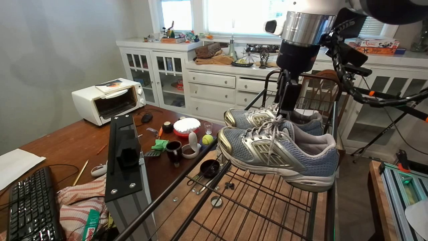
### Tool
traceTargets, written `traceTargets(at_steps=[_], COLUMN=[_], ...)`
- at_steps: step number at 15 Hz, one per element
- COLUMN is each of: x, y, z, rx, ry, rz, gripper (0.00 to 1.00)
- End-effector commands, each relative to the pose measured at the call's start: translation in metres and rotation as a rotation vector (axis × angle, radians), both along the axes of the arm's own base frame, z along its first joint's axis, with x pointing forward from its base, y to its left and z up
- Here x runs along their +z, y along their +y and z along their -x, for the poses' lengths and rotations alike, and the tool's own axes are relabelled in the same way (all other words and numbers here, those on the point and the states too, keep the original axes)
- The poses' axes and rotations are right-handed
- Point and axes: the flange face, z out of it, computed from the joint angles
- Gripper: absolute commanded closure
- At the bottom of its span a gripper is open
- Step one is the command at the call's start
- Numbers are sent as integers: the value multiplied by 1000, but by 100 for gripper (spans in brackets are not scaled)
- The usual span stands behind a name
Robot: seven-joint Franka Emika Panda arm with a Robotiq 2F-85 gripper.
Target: Move the right and left shoes to the right
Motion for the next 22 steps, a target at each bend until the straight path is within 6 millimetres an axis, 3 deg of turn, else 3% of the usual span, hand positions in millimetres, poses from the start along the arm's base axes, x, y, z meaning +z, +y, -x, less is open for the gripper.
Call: traceTargets(at_steps=[1, 8, 12, 22], x=[-12, 6, 24, 71], y=[3, 2, -12, -73], z=[-2, 6, 19, 51], rx=[-15, 12, 12, 91], ry=[23, 23, 20, 4], rz=[-3, 11, 18, 123], gripper=[42, 88, 94, 93])
